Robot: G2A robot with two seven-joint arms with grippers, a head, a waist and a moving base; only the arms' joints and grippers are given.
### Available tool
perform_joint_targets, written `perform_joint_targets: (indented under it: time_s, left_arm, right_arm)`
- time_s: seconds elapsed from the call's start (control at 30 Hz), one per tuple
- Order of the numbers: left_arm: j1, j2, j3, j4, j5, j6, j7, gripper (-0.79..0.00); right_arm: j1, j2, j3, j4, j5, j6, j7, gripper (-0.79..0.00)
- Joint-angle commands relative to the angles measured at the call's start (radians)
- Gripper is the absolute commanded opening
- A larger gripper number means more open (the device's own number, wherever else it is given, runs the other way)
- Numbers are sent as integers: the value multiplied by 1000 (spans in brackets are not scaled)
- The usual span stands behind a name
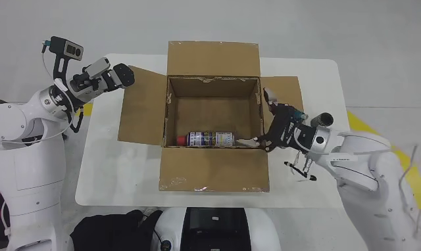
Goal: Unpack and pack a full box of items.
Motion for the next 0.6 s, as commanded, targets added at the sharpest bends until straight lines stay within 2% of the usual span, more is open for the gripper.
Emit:
perform_joint_targets:
  time_s: [0.0,0.23,0.57]
  left_arm:
    - [0,0,0,0,0,0,0,0]
    - [0,0,0,0,0,0,0,0]
    - [0,0,0,0,0,0,0,0]
  right_arm:
    - [-52,7,70,-18,9,8,15,0]
    - [-212,28,267,-45,57,4,75,0]
    - [-393,39,451,-47,99,15,74,0]
